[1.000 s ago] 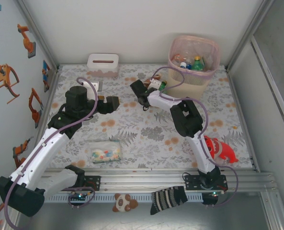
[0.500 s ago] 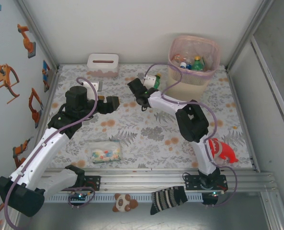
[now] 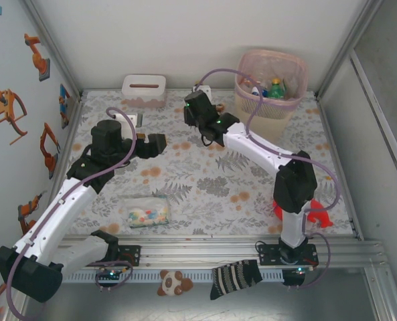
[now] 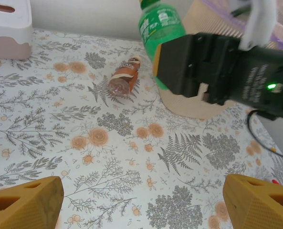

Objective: Put the plastic bottles in the bin

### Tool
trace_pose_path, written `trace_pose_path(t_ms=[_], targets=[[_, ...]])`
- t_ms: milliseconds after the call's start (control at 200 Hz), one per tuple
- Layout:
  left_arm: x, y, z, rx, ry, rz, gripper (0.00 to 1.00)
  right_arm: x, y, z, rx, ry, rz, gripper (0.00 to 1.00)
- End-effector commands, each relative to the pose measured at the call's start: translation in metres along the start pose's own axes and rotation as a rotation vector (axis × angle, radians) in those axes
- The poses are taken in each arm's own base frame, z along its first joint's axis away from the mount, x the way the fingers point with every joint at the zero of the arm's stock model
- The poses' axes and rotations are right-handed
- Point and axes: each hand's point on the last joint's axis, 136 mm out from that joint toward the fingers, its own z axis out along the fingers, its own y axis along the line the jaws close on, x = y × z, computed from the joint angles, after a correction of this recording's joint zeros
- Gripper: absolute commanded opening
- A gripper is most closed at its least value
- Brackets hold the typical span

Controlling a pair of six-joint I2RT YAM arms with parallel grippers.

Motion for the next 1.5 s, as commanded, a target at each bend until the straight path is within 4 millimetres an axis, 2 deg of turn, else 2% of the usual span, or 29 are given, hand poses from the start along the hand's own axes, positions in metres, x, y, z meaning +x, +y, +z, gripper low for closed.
trace_pose_path(t_ms=[0, 285, 466, 621, 781, 1011, 1277, 1497], targets=[[-0.012, -0.002, 0.0, 0.007, -0.036, 0.002, 0.86, -0.041, 0.003, -0.04, -0.061, -0.066, -0.07, 0.55], [-0.014, -0.003, 0.005, 0.017, -0.036, -0.003, 0.86, -0.098, -0.031, -0.097, -0.071, -0.152, -0.05, 0.55], [-0.015, -0.003, 0.008, 0.021, -0.036, -0.004, 0.87, -0.124, -0.068, -0.123, -0.05, -0.197, -0.001, 0.55], [-0.016, -0.004, 0.009, 0.025, -0.035, -0.006, 0.86, -0.135, -0.107, -0.136, 0.006, -0.215, 0.042, 0.55], [-0.016, -0.004, 0.011, 0.031, -0.033, -0.009, 0.87, -0.137, -0.147, -0.136, 0.053, -0.208, 0.106, 0.55], [-0.014, -0.004, 0.013, 0.033, -0.027, -0.012, 0.86, -0.135, -0.19, -0.128, 0.095, -0.177, 0.171, 0.55], [-0.015, -0.004, 0.013, 0.034, -0.028, -0.01, 0.87, -0.126, -0.252, -0.118, 0.249, -0.113, 0.172, 0.55], [-0.015, -0.002, 0.014, 0.032, -0.024, -0.011, 0.87, -0.12, -0.278, -0.097, 0.25, -0.047, 0.149, 0.55]])
